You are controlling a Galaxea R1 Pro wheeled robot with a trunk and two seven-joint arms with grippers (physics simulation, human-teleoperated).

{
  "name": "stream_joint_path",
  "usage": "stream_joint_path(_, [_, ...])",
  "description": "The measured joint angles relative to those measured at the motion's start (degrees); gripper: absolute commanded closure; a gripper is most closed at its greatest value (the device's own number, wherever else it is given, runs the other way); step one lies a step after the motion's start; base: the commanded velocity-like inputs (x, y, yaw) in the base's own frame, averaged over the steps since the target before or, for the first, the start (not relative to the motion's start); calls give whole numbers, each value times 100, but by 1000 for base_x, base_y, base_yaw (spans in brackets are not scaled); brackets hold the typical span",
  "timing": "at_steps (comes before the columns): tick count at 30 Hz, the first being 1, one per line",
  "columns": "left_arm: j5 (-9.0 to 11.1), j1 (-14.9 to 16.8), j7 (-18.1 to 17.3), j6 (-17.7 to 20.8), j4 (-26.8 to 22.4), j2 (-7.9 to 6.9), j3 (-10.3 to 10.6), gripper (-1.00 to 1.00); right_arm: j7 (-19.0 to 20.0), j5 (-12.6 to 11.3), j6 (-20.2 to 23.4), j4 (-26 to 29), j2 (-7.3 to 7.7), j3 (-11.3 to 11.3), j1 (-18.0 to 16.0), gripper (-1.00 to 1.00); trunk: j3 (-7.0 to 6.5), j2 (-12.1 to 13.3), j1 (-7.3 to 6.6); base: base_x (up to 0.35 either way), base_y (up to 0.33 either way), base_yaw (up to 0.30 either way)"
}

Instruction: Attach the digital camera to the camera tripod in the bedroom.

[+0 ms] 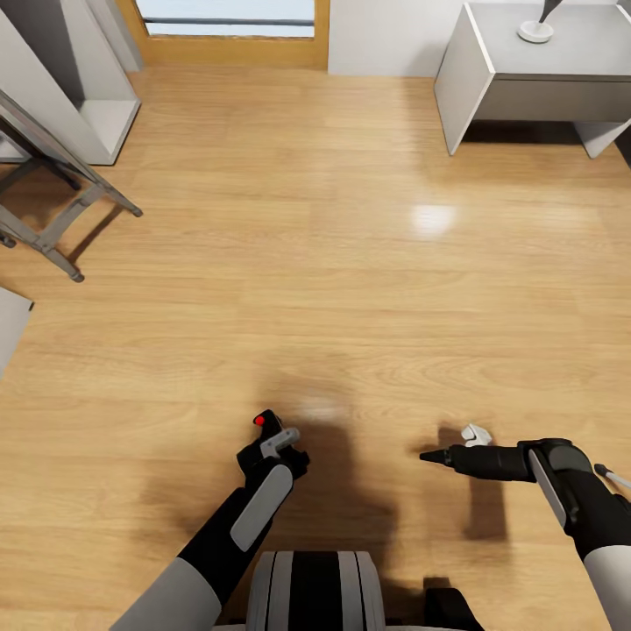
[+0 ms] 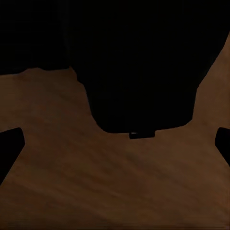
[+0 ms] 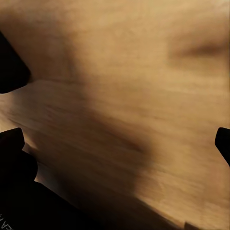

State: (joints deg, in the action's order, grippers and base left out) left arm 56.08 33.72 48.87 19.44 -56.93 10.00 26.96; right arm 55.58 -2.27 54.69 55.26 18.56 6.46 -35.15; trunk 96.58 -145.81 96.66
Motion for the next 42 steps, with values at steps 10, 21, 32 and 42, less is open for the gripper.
stream_joint_path(10, [19,0,-9,-6,12,0,4,-100,-28,-7,6,-7,-2,1,-2,-100,0,0,0,0,0,0])
stream_joint_path(21, [-31,1,-53,-11,120,0,31,-100,-31,-7,0,-16,-2,0,-4,-100,0,0,0,0,0,0])
stream_joint_path(32, [-101,0,-86,-23,463,0,499,-100,-30,-13,3,-17,-2,2,-6,-100,0,0,0,0,0,0])
stream_joint_path(42, [-143,0,-94,-36,480,0,569,-100,-27,-14,6,-15,-3,8,-4,-100,0,0,0,0,0,0])
